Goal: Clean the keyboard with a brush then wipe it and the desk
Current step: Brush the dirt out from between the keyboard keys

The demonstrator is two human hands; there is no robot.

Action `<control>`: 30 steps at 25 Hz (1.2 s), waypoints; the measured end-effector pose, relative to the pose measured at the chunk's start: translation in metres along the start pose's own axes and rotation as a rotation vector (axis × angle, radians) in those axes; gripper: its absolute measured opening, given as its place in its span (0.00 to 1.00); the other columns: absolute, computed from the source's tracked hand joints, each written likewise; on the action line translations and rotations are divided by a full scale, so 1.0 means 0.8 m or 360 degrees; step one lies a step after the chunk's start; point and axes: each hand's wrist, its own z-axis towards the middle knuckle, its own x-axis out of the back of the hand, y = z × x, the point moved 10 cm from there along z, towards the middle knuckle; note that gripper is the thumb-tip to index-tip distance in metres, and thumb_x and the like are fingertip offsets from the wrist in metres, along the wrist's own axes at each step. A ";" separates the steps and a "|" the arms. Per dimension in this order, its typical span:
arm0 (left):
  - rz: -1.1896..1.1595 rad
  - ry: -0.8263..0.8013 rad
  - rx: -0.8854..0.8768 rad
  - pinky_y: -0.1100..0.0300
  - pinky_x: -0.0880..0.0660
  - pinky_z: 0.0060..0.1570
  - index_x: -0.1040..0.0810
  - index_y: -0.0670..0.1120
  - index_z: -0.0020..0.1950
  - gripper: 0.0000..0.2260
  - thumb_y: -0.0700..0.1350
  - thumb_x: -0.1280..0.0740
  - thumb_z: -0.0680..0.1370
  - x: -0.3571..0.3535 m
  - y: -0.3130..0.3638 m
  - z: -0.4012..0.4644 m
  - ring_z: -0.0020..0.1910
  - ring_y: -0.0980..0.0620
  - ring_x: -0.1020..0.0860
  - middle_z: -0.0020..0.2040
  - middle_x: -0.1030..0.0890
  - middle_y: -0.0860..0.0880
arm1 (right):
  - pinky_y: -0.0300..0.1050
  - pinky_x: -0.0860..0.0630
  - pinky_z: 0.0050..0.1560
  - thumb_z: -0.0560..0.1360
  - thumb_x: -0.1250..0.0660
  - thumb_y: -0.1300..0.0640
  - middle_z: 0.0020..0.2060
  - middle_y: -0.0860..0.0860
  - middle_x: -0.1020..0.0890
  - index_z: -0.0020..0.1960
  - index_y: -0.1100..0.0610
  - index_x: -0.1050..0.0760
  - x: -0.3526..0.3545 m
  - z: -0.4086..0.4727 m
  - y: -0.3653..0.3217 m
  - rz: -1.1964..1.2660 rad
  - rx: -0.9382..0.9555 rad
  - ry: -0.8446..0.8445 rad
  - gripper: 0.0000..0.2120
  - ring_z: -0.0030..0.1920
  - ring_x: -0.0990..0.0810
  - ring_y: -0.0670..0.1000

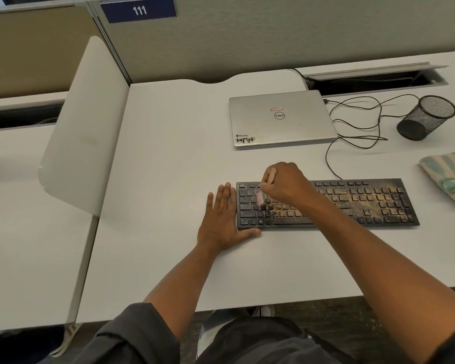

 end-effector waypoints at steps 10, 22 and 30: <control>-0.0002 0.0015 0.0004 0.43 0.64 0.79 0.63 0.42 0.82 0.59 0.83 0.49 0.69 0.002 0.000 -0.001 0.81 0.48 0.67 0.83 0.62 0.43 | 0.41 0.27 0.41 0.75 0.31 0.62 0.41 0.50 0.17 0.44 0.59 0.17 -0.009 0.018 -0.043 -0.0287 0.0189 -0.0240 0.05 0.43 0.20 0.50; -0.0020 0.0006 0.0005 0.43 0.63 0.79 0.63 0.42 0.82 0.59 0.83 0.49 0.69 0.002 0.000 -0.001 0.81 0.48 0.67 0.83 0.62 0.43 | 0.42 0.28 0.43 0.74 0.26 0.60 0.44 0.50 0.16 0.46 0.59 0.16 -0.009 0.020 -0.077 -0.0402 0.0433 -0.0312 0.03 0.49 0.19 0.52; -0.0020 -0.0001 -0.0006 0.43 0.65 0.78 0.63 0.42 0.82 0.58 0.83 0.50 0.69 0.002 0.000 -0.001 0.80 0.48 0.68 0.83 0.62 0.43 | 0.47 0.25 0.46 0.76 0.30 0.55 0.46 0.54 0.18 0.47 0.60 0.20 -0.005 0.018 -0.048 -0.0410 0.0177 -0.0167 0.07 0.48 0.20 0.55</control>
